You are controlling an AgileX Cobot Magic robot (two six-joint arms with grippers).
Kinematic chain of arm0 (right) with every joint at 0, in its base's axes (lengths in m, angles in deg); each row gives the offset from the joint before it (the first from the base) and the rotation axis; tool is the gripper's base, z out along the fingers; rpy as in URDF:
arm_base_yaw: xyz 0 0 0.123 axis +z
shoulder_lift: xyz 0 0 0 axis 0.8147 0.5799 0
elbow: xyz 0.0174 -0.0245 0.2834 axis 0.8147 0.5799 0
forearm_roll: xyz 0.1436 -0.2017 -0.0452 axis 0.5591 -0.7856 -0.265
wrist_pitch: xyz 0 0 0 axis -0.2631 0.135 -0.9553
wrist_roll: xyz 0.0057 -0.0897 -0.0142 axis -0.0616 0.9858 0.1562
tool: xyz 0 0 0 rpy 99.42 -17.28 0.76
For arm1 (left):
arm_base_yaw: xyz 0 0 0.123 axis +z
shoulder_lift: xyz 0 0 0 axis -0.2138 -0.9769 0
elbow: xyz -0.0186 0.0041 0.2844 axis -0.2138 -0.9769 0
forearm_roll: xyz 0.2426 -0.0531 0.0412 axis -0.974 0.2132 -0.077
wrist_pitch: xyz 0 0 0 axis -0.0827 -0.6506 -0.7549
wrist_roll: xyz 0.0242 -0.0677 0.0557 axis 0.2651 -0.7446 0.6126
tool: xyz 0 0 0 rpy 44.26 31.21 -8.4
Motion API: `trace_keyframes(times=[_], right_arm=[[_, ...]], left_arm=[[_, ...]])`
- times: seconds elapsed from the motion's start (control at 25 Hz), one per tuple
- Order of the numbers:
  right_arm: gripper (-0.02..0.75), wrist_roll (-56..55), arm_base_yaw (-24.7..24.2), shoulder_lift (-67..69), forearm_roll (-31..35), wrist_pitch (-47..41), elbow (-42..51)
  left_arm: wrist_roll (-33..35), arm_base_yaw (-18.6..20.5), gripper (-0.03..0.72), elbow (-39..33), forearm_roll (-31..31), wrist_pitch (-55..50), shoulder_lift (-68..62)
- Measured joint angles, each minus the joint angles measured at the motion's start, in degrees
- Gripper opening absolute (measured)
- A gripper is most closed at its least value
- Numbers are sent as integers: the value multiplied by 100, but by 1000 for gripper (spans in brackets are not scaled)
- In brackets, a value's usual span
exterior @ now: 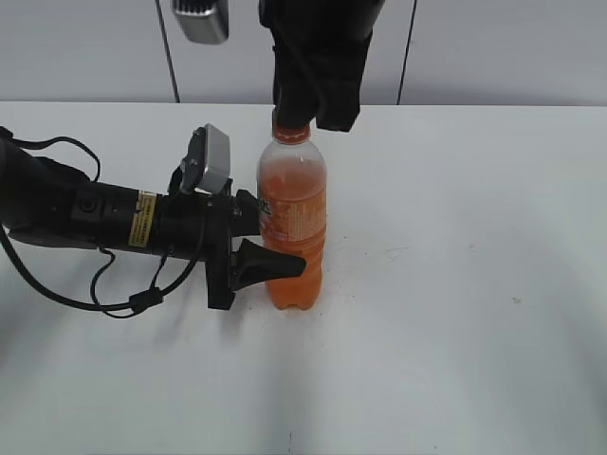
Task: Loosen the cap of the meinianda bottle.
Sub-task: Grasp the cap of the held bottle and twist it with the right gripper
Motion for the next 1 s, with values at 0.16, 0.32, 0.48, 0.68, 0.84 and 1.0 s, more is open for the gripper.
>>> trace_keyframes(times=[0.16,0.32,0.48,0.68,0.84,1.0], right_arm=[[267,-1642,0,-206,201,-11,-17],[384,-4120,0,-335,248,-15,-28],[410,-5922,0,-330,236,-15,-34],[430,-6538,0,-230,156,-15,-34],[433,-6857,0,-69,-64,-17,-34],[435,-6908,0,116,-99,-17,-34]], left_arm=[[7,0,383,0,-5,5,0],[7,0,383,0,-5,5,0],[7,0,383,0,-5,5,0],[7,0,383,0,-5,5,0],[7,0,383,0,-5,5,0],[7,0,383,0,-5,10,0]])
